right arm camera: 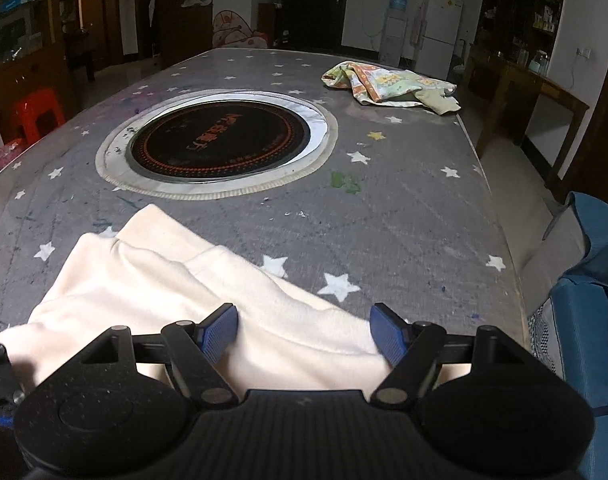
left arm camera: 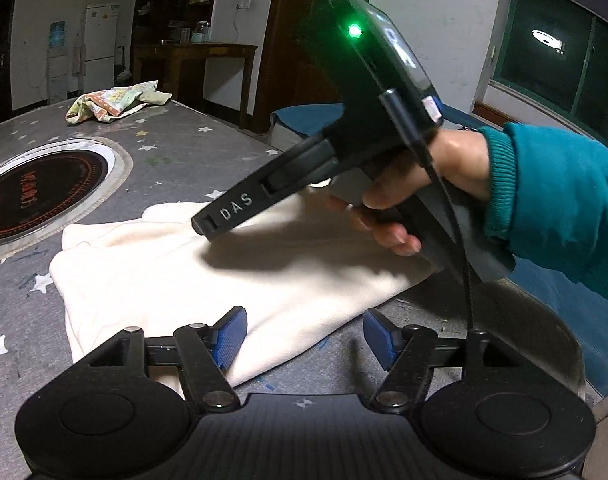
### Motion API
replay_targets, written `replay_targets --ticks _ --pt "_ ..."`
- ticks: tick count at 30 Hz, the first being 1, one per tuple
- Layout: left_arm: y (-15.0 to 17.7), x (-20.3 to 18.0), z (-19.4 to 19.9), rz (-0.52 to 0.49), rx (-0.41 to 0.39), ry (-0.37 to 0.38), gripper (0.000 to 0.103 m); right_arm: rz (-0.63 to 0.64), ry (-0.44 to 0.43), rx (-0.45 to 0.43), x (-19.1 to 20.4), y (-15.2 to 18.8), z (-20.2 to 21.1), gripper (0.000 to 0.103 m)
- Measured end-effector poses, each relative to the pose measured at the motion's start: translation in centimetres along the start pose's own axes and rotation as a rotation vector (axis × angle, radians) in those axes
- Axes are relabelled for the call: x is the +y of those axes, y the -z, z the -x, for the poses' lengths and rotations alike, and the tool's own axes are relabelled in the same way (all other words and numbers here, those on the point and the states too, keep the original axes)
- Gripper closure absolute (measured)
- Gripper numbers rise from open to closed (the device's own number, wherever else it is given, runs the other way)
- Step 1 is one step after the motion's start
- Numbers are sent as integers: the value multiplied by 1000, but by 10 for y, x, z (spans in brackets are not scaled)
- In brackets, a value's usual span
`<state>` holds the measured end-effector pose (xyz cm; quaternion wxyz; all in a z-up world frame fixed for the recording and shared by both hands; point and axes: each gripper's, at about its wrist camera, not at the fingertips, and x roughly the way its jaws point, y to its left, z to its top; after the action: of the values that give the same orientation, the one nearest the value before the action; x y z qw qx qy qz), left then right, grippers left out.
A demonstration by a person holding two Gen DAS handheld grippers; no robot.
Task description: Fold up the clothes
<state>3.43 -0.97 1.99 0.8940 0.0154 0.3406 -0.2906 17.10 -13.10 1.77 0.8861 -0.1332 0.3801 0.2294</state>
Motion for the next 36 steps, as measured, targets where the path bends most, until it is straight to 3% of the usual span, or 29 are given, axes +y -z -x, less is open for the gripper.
replay_targets --ticks 10,22,30,36 --pt "0 -1 0 0 -2 2 35 -134 -2 6 -16 -9 -11 27" --pt "0 -1 0 5 -7 4 33 28 -79 4 16 -17 3 27" --pt "2 -1 0 3 -10 10 33 -33 -67 25 17 -24 -20 22" --pt "1 2 2 9 -11 13 32 -31 -43 -5 11 -30 -12 22"
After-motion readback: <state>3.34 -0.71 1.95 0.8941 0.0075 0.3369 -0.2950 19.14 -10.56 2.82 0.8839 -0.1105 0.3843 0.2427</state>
